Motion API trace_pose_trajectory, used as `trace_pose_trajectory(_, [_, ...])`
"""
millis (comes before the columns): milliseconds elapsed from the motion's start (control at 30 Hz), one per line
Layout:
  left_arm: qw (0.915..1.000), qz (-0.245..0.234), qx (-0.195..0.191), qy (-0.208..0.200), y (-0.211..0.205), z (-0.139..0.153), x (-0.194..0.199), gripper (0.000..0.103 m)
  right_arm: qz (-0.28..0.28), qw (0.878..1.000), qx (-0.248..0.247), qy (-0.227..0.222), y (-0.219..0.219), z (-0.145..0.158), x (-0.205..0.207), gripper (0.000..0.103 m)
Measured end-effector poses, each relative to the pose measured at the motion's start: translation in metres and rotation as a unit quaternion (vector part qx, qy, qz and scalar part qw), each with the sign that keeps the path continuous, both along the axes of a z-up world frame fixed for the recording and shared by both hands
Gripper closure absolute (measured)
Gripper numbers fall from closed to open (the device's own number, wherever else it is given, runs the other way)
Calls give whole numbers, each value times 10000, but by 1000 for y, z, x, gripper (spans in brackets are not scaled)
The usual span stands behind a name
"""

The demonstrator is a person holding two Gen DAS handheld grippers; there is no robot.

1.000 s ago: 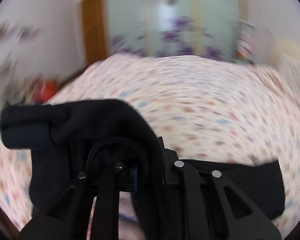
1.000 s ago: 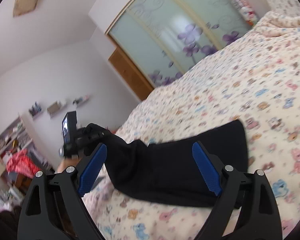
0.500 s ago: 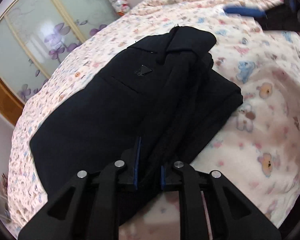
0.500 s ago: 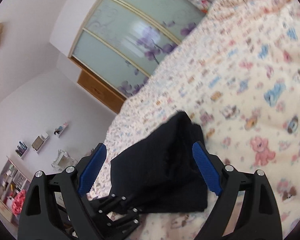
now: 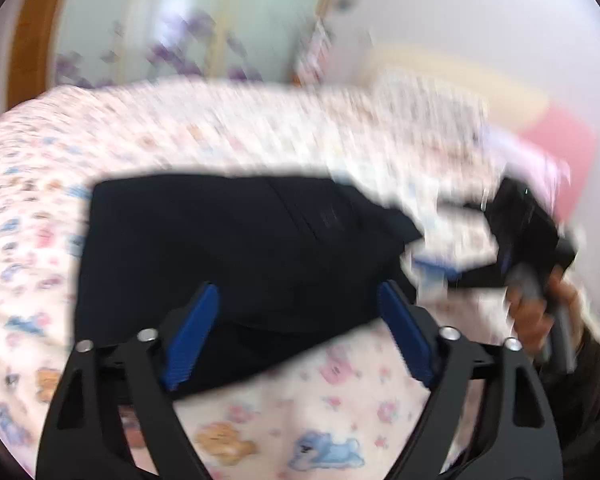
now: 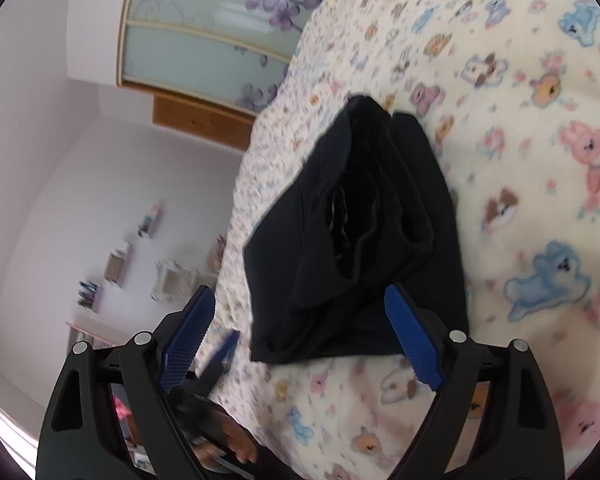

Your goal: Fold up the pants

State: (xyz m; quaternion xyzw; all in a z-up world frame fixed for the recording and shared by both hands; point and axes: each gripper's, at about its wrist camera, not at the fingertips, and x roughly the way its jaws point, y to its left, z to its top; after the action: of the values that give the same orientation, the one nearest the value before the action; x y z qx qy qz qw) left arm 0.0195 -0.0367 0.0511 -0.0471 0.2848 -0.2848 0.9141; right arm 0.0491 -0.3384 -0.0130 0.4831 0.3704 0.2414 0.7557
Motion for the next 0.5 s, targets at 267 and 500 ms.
trace_pose_trajectory(267, [9765,1820,223,-1136,23,-4,-2,2,-221,9975,-617,266,22,-5,8,14])
trace_pose_trajectory(500, [9811,1779,394,-650,27,-42,10,2,-749,9930,-771,480,20,-14,18,9])
